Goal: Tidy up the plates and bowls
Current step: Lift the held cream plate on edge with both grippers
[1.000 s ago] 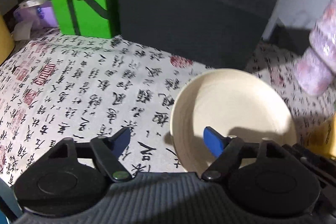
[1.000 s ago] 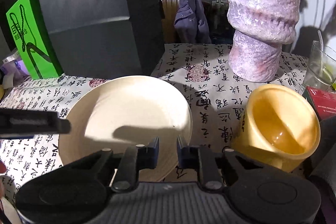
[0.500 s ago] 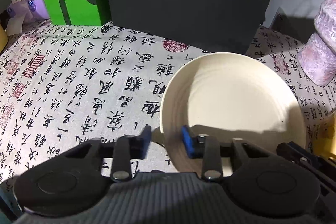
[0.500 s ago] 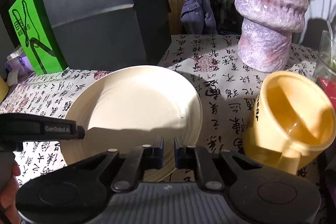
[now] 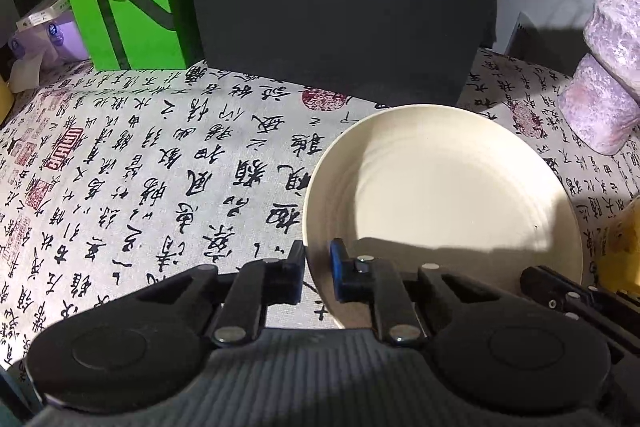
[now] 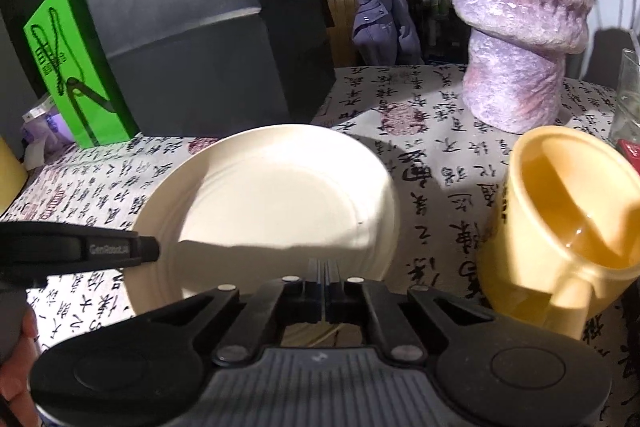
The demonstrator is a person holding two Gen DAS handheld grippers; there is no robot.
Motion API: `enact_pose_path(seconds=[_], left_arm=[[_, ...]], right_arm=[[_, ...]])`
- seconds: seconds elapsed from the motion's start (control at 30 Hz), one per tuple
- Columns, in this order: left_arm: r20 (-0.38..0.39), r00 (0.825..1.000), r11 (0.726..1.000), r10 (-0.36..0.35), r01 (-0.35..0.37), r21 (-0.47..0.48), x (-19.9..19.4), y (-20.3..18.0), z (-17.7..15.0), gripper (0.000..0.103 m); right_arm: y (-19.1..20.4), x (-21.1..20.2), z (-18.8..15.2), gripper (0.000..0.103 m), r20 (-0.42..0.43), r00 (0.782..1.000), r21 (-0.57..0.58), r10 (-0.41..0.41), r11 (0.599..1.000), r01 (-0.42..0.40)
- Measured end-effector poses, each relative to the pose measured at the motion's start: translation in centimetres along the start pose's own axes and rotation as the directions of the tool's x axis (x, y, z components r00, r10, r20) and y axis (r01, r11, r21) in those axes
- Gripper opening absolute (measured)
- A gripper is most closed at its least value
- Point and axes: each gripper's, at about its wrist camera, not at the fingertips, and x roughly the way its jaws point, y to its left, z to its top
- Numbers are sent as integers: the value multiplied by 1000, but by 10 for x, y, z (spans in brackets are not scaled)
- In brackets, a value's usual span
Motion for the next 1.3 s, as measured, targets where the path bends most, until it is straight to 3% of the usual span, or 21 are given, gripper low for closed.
enact_pose_path(seconds=[0.2,0.33,0.47,0.7,0.83,1.03,1.3], left_arm=[[1,1000,1000,0,0,-3,0,-1,-1,14],[14,1000,1000,8,-8,7,-2,0,-2,11],[17,1000,999,20,-20,25,-3,0,-1,11],[17,999,999,33,-33,17,-3,7,0,11],[22,999,999,34,-34,28,-3,7,-1,11],[26,999,999,38,-38,28,-3,7,-1,11],[32,999,999,34,-35,28,-3,8,-2,11]], right_arm=[[-4,-5,3,2,12,1000,27,26,999,-26],[-11,-16,9,20,41,999,71,6,997,-9],[-11,-19,10,30,51,999,72,3,997,-6],[-11,-26,12,37,96,991,82,-94,993,86],[-13,-15,11,36,57,992,71,-109,992,105],[-15,2,3,18,12,998,65,-57,996,56],[-17,-3,1,13,66,997,60,-45,997,41]])
